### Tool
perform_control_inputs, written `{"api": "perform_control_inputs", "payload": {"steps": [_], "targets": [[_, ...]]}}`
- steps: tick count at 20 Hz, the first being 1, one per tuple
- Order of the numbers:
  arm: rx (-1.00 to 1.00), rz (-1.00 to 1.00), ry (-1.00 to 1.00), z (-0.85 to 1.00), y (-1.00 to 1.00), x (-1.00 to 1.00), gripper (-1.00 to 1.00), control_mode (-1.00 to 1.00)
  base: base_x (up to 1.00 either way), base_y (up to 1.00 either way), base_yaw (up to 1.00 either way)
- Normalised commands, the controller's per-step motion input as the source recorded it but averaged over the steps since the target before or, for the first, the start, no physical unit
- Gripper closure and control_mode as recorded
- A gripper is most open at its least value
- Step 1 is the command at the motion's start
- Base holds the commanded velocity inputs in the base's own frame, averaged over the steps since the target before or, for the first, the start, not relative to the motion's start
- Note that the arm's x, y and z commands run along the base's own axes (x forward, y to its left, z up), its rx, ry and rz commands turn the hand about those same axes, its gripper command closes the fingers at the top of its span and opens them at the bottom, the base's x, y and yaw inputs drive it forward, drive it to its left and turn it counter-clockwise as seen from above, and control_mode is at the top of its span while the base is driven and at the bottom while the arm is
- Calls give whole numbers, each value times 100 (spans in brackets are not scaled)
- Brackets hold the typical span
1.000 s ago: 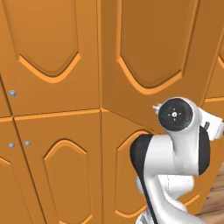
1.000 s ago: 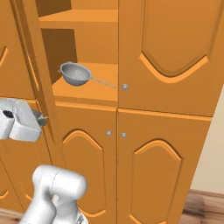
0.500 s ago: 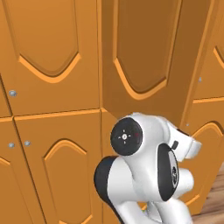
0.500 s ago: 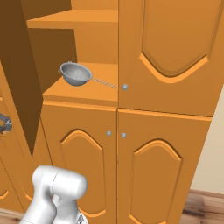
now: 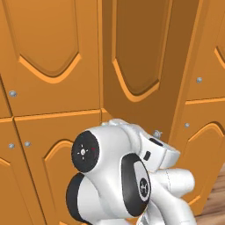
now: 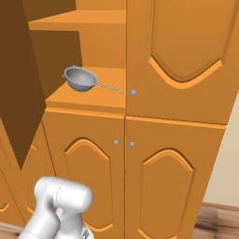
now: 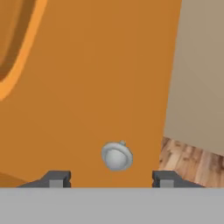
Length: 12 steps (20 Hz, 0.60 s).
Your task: Open the cabinet and setup a tea strainer by placing it in the bowl upright.
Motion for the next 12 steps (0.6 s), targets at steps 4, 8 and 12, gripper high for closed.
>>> {"api": "perform_control_inputs", "payload": {"steps": [4, 8, 12], "targets": [[0, 0, -1, 4, 34, -52, -100, -100, 0, 0, 0], [19, 8, -15, 26, -26, -100, -100, -100, 0, 0, 0], [56, 27, -5, 54, -58, -91, -100, -100, 0, 0, 0]]}}
